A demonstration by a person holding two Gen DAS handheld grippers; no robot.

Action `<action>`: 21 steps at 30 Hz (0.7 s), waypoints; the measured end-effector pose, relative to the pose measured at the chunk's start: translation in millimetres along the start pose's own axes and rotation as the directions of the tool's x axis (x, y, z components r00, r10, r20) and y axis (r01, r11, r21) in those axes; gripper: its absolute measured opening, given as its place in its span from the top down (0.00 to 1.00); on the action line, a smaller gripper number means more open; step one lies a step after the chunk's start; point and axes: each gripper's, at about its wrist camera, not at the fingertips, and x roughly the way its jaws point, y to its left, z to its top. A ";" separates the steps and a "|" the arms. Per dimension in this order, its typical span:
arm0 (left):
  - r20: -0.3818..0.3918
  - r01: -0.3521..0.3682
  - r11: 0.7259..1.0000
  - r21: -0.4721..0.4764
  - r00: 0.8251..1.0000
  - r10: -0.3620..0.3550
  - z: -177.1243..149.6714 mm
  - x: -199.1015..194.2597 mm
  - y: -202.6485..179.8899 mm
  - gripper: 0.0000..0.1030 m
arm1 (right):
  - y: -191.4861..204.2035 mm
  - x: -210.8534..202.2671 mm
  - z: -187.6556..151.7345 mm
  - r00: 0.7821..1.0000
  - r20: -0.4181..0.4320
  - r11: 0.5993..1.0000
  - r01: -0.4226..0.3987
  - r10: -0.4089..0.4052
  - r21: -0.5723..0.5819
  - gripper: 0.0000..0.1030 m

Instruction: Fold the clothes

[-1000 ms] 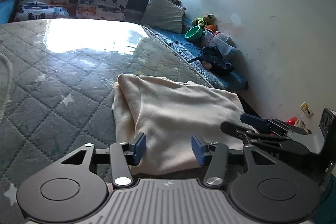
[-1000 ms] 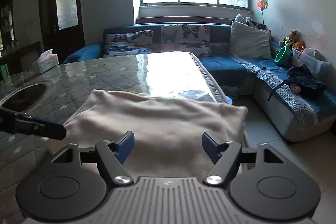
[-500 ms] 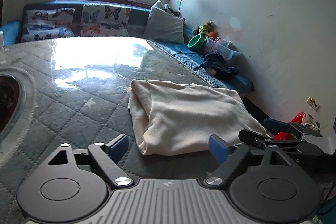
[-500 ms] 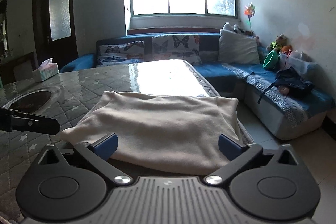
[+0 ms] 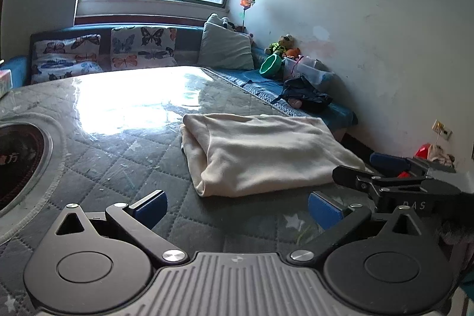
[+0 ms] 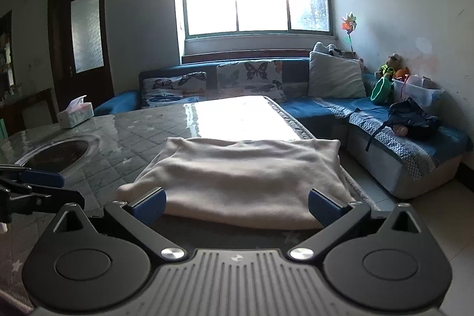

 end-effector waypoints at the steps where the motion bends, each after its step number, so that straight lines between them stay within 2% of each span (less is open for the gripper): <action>1: 0.000 -0.008 1.000 0.013 1.000 0.008 -2.2 -1.3 -1.8 0.00 | 1.8 -1.9 -1.7 1.000 0.002 1.000 0.007 -0.007 -0.004 0.00; 9: -0.006 -0.044 0.999 0.032 0.999 0.044 -14.4 -4.9 -8.8 0.00 | 4.3 -8.0 -11.8 0.998 -0.032 0.999 0.046 -0.046 0.004 0.00; 21: -0.024 -0.052 0.999 0.012 0.998 0.052 -24.6 -8.2 -11.8 0.00 | 13.2 -13.3 -17.1 0.997 -0.054 0.999 0.047 -0.047 -0.014 0.00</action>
